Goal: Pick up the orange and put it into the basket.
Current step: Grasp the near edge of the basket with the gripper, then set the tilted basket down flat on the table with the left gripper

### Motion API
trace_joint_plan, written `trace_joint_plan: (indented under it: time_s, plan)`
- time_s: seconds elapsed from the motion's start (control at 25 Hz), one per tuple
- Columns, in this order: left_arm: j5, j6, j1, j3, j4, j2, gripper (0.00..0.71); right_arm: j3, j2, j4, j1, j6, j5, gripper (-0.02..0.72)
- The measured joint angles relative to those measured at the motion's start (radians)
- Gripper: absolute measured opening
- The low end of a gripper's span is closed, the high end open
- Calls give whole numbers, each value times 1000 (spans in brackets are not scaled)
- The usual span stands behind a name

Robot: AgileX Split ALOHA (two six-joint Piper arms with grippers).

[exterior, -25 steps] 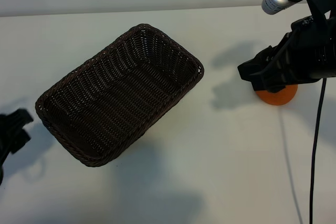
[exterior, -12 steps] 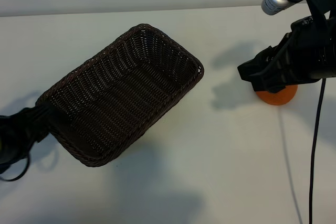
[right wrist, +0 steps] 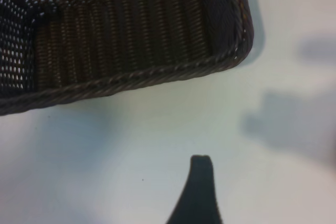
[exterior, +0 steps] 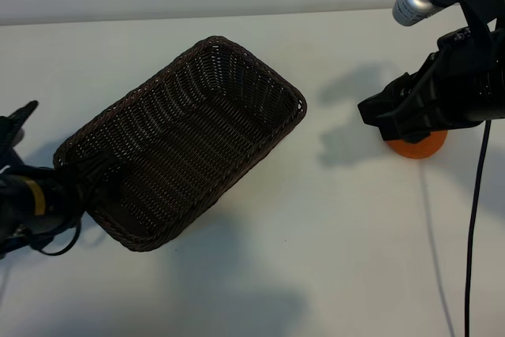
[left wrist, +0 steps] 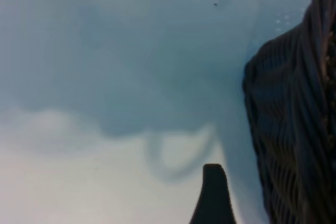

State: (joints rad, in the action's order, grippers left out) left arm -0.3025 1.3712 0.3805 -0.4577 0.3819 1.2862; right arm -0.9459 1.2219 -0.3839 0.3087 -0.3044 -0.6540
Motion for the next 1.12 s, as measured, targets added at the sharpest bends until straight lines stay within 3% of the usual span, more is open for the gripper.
trace_joint_plan:
  time_s: [0.4, 0.52, 0.68, 1.12]
  plan:
    - [123, 16, 0, 1, 7, 114, 559, 0, 0, 0, 0, -3, -19, 598]
    - [133, 16, 0, 1, 8, 114, 434, 0, 0, 0, 0, -7, -21, 598]
    - [137, 29, 0, 2, 5, 114, 165, 0, 0, 0, 0, -14, -25, 598]
    - [218, 18, 1, 2, 11, 110, 154, 0, 0, 0, 0, -21, -27, 597]
